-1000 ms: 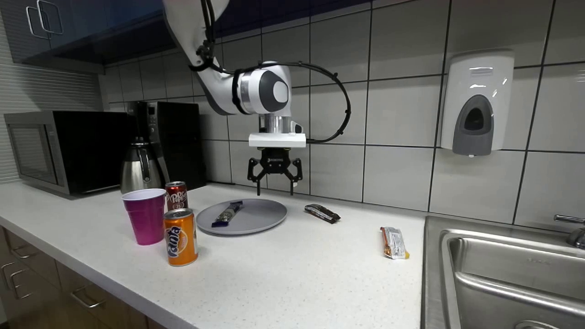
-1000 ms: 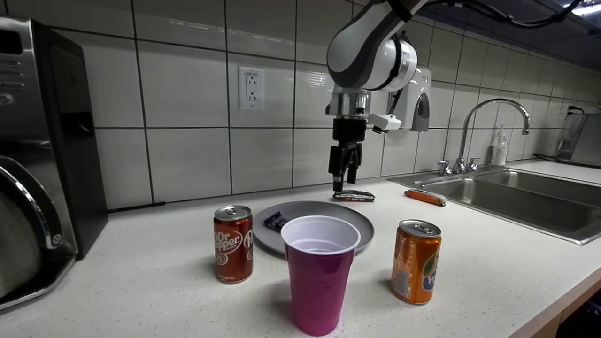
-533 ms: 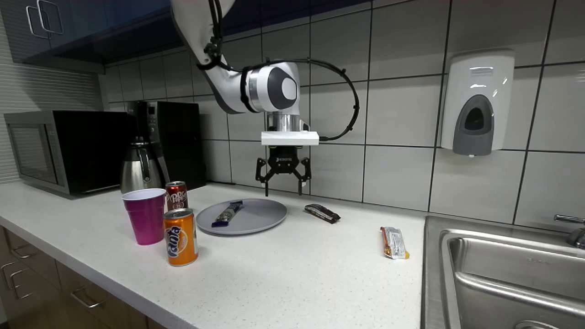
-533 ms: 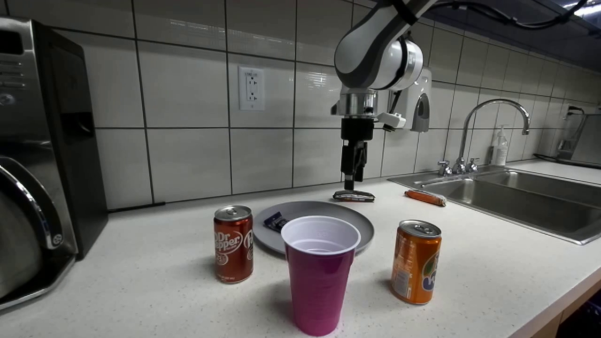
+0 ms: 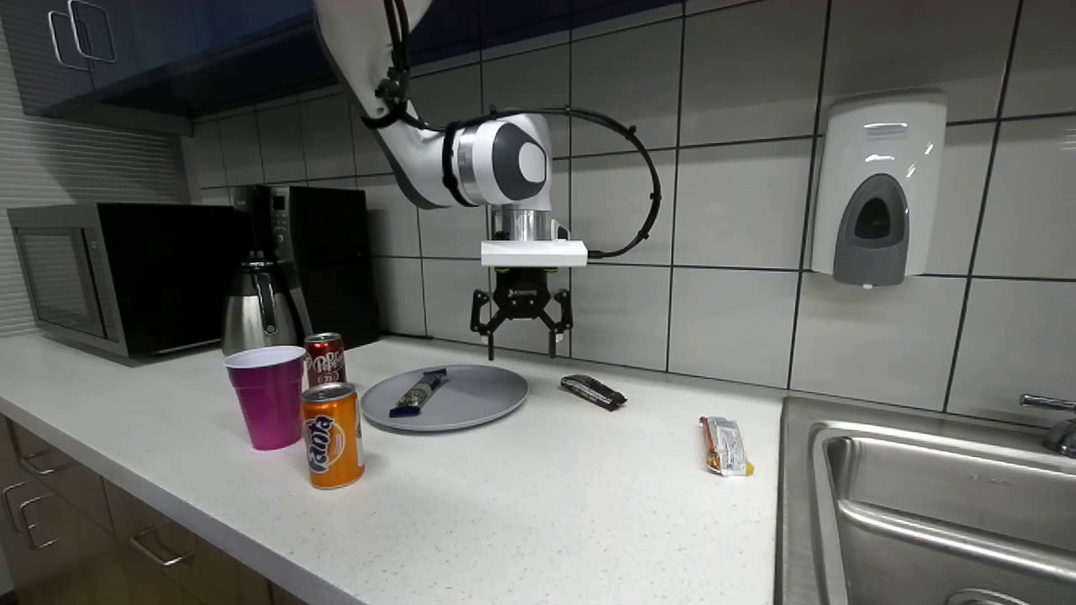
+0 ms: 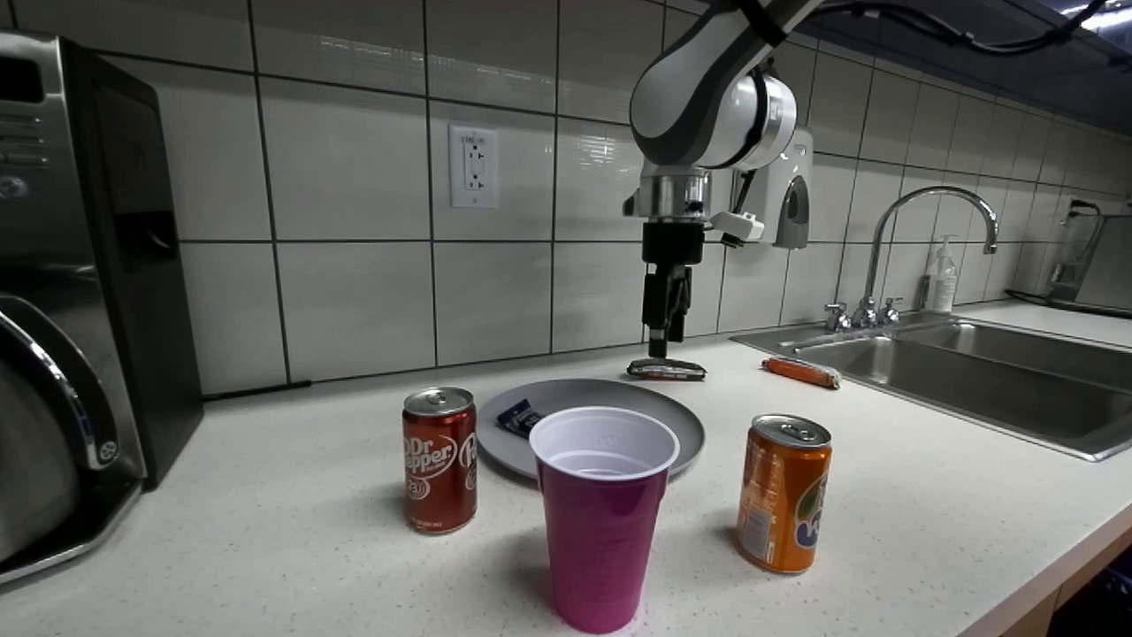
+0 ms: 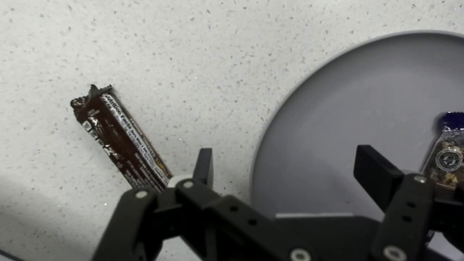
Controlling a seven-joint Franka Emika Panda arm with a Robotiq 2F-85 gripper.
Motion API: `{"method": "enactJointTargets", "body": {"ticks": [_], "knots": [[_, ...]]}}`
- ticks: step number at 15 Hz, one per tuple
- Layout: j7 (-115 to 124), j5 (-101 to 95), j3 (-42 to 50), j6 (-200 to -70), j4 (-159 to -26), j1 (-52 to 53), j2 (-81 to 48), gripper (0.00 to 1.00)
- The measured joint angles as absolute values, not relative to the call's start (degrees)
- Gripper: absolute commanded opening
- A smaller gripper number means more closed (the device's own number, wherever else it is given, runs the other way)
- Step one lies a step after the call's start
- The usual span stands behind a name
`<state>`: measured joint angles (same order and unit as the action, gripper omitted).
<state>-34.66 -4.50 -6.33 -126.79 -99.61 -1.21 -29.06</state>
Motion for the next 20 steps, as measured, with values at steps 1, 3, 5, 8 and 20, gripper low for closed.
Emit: {"method": "enactJointTargets", "body": {"ticks": [1, 3, 5, 8, 20], "knots": [[-34.7, -4.5, -6.3, -126.8, -99.6, -1.2, -29.1, 1.00], [-34.7, -4.5, -6.3, -126.8, -99.6, -1.2, -29.1, 1.00], [-34.7, -4.5, -6.3, -126.8, -99.6, -1.2, -29.1, 1.00], [-34.7, -4.5, -6.3, -126.8, -99.6, -1.2, -29.4, 1.00], [-34.8, -6.5, -5.4, -127.3, -99.6, -1.2, -30.1, 1.00]]}}
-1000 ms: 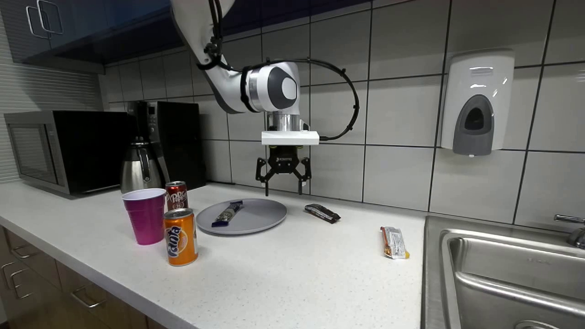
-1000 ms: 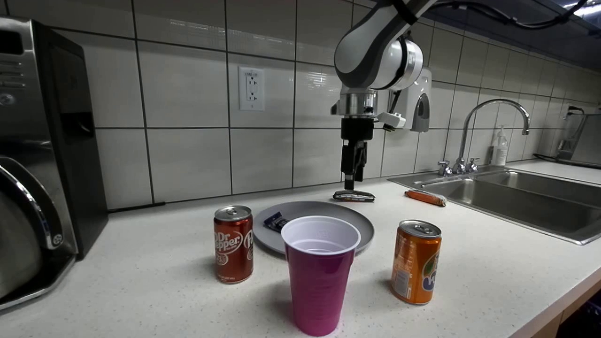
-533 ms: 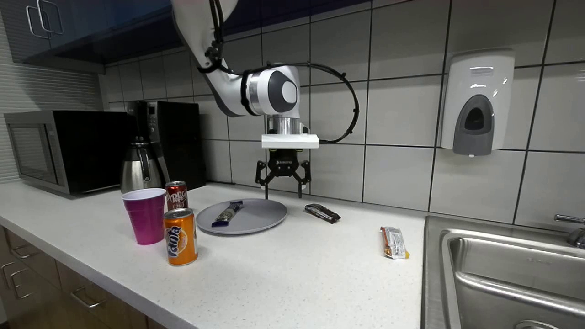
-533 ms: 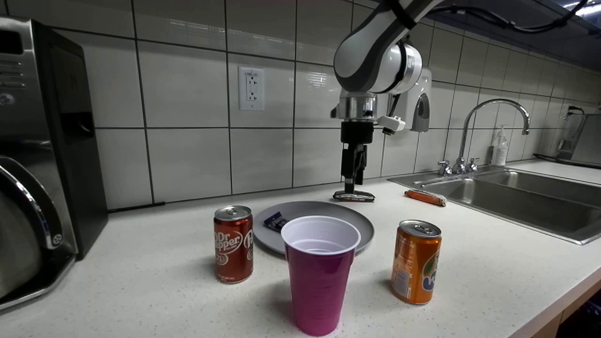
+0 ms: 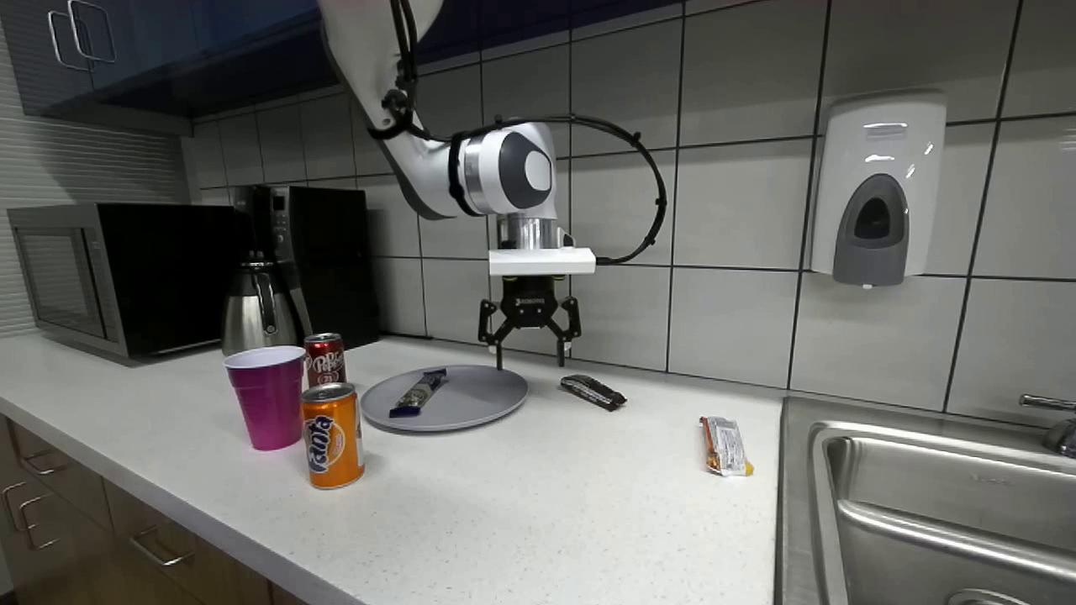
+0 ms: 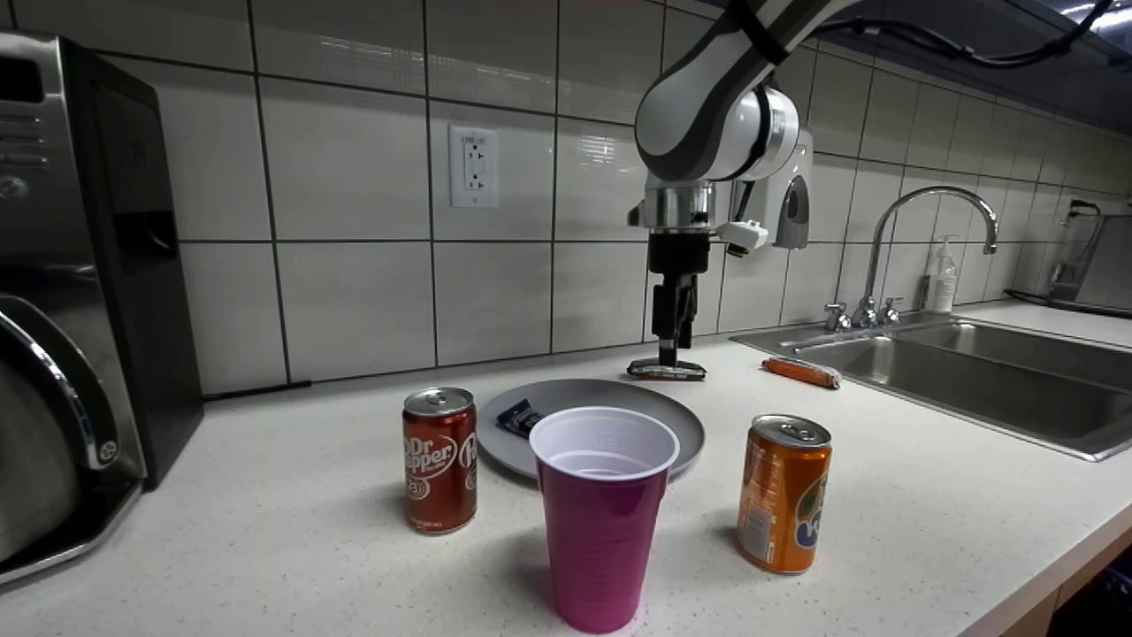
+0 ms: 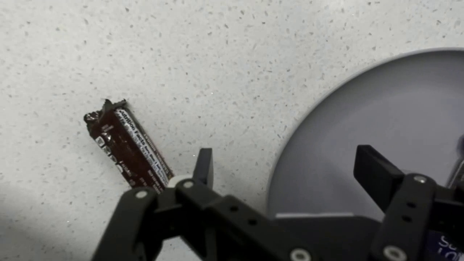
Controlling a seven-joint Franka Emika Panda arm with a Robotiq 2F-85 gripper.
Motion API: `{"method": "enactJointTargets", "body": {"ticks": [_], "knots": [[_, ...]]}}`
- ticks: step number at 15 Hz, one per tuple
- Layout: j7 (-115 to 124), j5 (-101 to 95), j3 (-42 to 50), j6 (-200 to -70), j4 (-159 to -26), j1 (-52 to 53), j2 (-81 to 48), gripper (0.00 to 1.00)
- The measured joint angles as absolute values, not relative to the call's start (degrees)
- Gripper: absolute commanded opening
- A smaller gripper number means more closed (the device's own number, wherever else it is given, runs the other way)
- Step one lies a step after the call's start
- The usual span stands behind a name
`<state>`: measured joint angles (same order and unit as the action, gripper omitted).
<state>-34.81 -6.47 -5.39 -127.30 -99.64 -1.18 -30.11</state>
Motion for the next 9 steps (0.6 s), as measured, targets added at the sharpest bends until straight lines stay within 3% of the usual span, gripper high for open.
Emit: {"method": "enactJointTargets", "body": {"ticks": [9], "knots": [[-38.4, -9.4, -4.5, -127.3, -98.4, -1.3, -31.1, 1.00]]}}
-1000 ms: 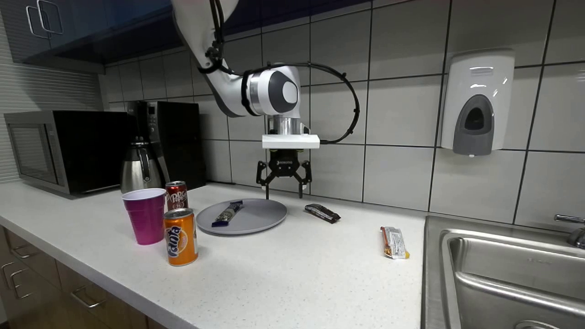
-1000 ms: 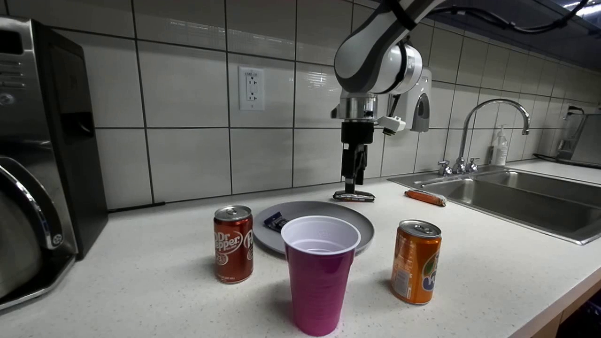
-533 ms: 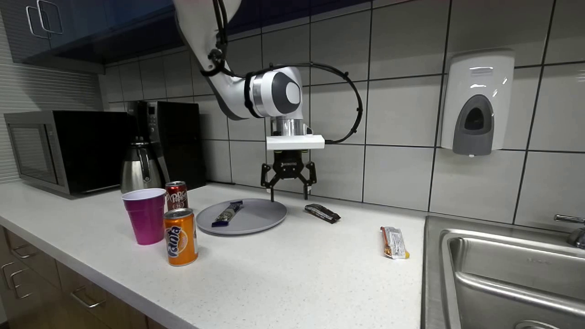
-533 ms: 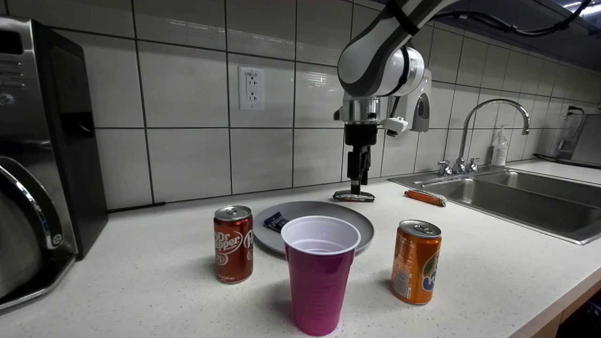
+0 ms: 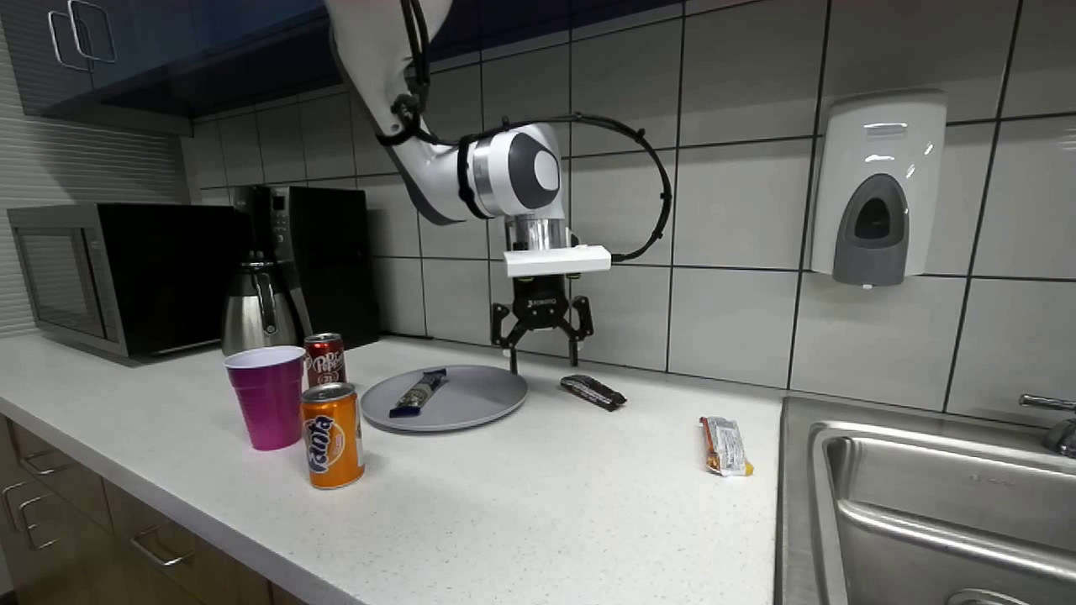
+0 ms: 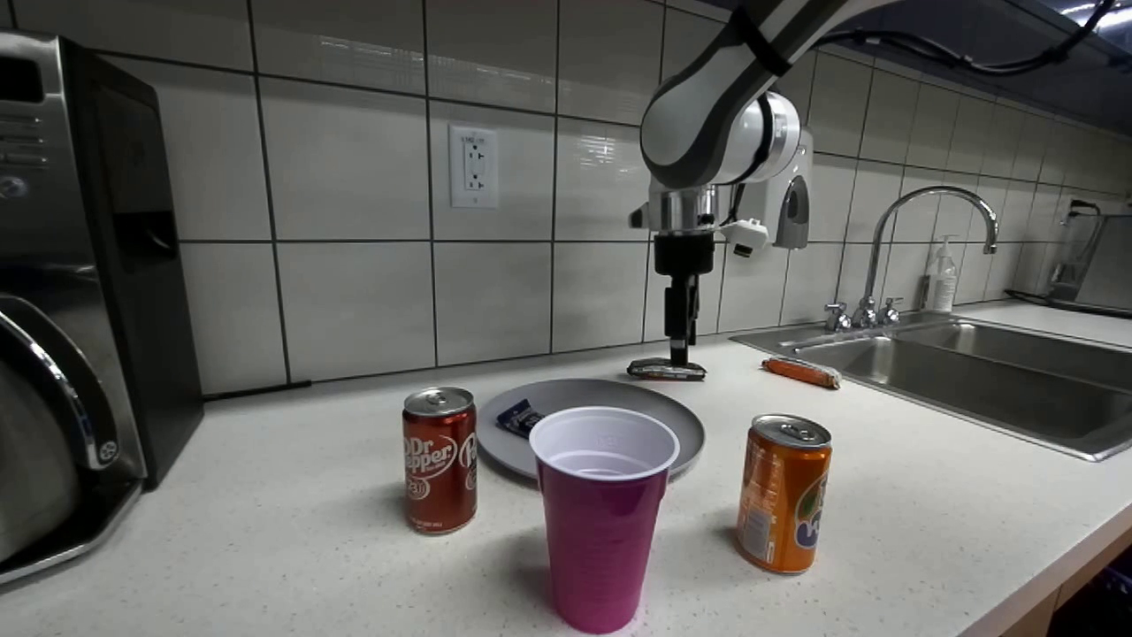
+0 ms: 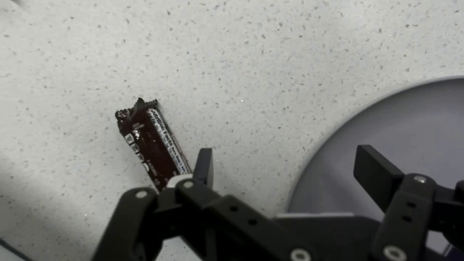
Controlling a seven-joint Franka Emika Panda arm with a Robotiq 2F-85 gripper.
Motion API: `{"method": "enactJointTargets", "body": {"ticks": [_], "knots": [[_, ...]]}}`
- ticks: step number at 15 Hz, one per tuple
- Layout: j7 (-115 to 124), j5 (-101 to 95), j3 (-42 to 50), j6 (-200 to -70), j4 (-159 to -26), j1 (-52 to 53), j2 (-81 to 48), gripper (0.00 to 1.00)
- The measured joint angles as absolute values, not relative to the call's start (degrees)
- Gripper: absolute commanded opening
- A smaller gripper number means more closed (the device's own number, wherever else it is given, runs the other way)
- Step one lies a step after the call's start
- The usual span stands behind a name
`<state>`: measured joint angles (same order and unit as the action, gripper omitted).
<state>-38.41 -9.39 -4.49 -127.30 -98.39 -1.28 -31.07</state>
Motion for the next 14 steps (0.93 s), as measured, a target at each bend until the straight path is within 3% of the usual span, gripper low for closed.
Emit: {"method": "enactJointTargets", "body": {"ticks": [14], "knots": [[-43.0, -9.4, -3.8, -127.2, -90.1, -1.9, -37.5, 1.00]]}}
